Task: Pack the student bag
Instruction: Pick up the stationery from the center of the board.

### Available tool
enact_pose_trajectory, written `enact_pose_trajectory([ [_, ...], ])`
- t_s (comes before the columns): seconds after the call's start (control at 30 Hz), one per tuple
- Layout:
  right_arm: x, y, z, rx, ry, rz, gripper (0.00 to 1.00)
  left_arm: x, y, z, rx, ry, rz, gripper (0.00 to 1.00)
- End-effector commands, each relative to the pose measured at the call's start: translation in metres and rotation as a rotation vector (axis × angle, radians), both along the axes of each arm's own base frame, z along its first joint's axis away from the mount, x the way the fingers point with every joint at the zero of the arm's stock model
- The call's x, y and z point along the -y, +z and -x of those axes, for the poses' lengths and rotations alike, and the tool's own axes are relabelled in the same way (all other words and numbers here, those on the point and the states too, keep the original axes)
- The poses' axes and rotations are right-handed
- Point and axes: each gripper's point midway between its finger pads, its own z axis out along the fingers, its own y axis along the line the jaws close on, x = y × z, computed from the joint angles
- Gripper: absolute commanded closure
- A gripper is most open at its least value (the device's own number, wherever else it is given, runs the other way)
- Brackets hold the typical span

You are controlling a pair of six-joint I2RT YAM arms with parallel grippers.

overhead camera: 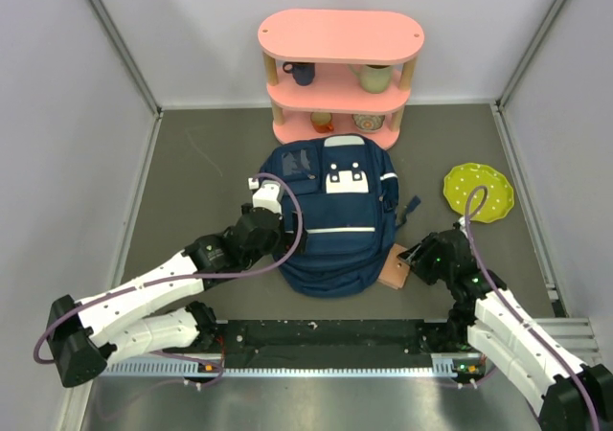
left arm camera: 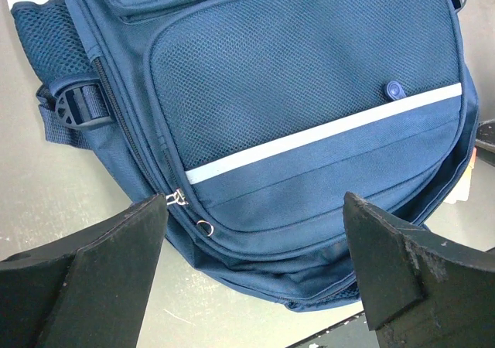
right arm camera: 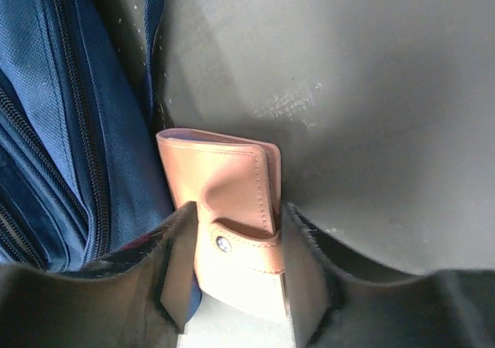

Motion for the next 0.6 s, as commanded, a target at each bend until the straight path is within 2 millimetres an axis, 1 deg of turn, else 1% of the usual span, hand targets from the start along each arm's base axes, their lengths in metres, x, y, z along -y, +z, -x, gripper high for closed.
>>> enact_pose_trajectory([
  [0.0, -0.01, 0.015, -0.006, 0.054, 0.06, -0.028, 0.64, 0.011, 0.017, -0.006, 0.037, -0.01, 0.054, 0.01],
  [0.07, -0.01, 0.018, -0.008, 0.068, 0.065, -0.023, 0.69, 0.011, 0.016, -0.006, 0.035, -0.009, 0.052, 0.01],
  [0.1, -0.009, 0.02, -0.009, 0.079, 0.068, -0.018, 0.77, 0.011, 0.015, -0.006, 0.035, -0.01, 0.051, 0.01],
  [0.17, -0.01, 0.025, -0.011, 0.094, 0.072, -0.015, 0.83, 0.011, 0.015, -0.006, 0.035, -0.009, 0.049, 0.01],
  [0.23, -0.009, 0.027, -0.013, 0.103, 0.078, -0.002, 0.92, 0.01, 0.013, -0.006, 0.033, -0.007, 0.045, 0.01],
  [0.27, -0.009, 0.03, -0.015, 0.114, 0.082, 0.005, 0.99, 0.01, 0.013, -0.006, 0.033, -0.007, 0.045, 0.01],
  [0.3, -0.007, 0.031, -0.016, 0.119, 0.082, 0.015, 1.0, 0.01, 0.014, -0.007, 0.034, -0.006, 0.045, 0.01],
  [0.4, -0.002, 0.037, -0.017, 0.12, 0.076, 0.053, 1.0, 0.011, 0.015, -0.007, 0.036, -0.007, 0.049, 0.01],
  [0.43, 0.001, 0.035, -0.011, 0.091, 0.078, 0.067, 1.0, 0.011, 0.016, -0.007, 0.037, -0.007, 0.051, 0.01],
  [0.47, 0.008, 0.042, -0.015, 0.107, 0.049, 0.1, 1.0, 0.011, 0.017, -0.007, 0.037, -0.009, 0.051, 0.01],
  [0.57, 0.022, 0.06, -0.014, 0.133, -0.003, 0.145, 1.0, 0.013, 0.022, -0.006, 0.045, -0.016, 0.066, 0.01],
])
